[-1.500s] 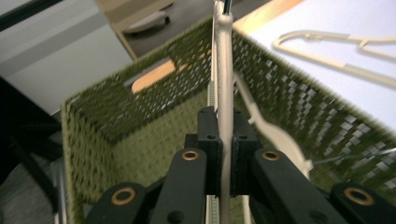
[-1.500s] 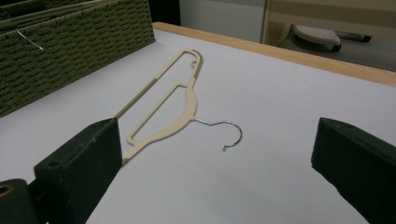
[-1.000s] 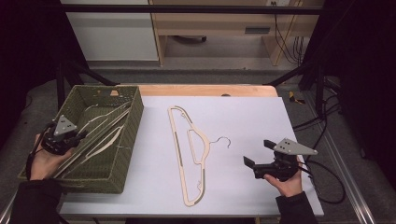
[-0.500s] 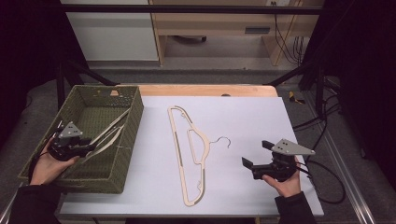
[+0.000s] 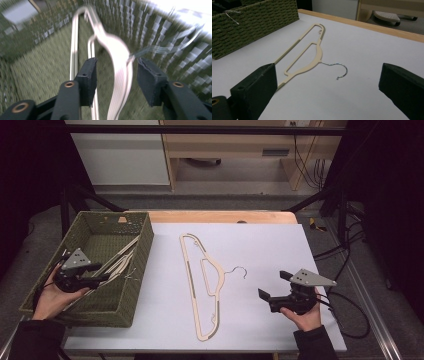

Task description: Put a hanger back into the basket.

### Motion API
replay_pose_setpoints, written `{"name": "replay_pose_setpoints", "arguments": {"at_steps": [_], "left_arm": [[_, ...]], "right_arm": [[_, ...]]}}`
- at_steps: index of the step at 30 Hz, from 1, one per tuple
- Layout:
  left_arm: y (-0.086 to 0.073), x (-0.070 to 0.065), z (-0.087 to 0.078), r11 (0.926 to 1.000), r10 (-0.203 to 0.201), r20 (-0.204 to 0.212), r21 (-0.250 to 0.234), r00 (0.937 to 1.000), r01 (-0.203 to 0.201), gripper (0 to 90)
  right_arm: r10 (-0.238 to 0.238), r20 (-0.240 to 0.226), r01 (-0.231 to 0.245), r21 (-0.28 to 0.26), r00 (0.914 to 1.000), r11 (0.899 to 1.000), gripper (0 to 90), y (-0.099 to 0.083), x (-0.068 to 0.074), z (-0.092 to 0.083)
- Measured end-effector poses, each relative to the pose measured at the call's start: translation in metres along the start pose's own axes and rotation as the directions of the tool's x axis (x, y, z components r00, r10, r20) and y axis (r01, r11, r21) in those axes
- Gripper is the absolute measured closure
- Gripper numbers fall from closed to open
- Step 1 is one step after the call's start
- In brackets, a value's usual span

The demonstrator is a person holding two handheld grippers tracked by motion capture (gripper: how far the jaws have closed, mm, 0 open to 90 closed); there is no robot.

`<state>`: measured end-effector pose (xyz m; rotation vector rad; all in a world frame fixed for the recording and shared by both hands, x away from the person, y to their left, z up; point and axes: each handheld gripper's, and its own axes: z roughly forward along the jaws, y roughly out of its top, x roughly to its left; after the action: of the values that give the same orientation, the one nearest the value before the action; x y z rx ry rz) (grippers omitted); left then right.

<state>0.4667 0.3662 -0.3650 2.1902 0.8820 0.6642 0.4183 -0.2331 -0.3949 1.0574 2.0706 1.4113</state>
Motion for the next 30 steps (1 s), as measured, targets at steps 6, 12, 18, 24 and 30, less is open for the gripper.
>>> {"name": "replay_pose_setpoints", "arguments": {"at_steps": [6, 12, 18, 24, 30], "left_arm": [[0.024, -0.022, -0.02, 0.9656, -0.103, 0.013, -0.239, 0.9946, 0.103, 28.4], [0.045, -0.062, -0.021, 0.9205, -0.126, 0.063, -0.365, 0.9901, 0.14, 14.8], [0.055, -0.098, -0.008, 0.9002, -0.129, 0.111, -0.404, 0.9855, 0.163, 9.0], [0.056, -0.128, 0.015, 0.9036, -0.117, 0.16, -0.392, 0.9802, 0.172, 9.0], [0.051, -0.14, 0.034, 0.9256, -0.096, 0.189, -0.344, 0.9773, 0.157, 9.5]], "right_arm": [[0.008, -0.002, -0.008, -0.009, 1.0, 1.0, 2.6, 0.0, 0.0, 0.0], [0.014, -0.002, -0.014, -0.011, 0.9999, 1.0, 2.5, 0.0, 0.001, 0.0], [0.016, -0.001, -0.016, -0.011, 0.9999, 1.0, 2.4, -0.001, 0.002, 0.001], [-0.003, -0.011, 0.003, 0.009, 0.9999, 1.0, 2.4, 0.001, 0.012, 0.008], [-0.021, -0.03, 0.022, 0.039, 0.9993, 0.999, 2.9, 0.005, 0.029, 0.021]]}}
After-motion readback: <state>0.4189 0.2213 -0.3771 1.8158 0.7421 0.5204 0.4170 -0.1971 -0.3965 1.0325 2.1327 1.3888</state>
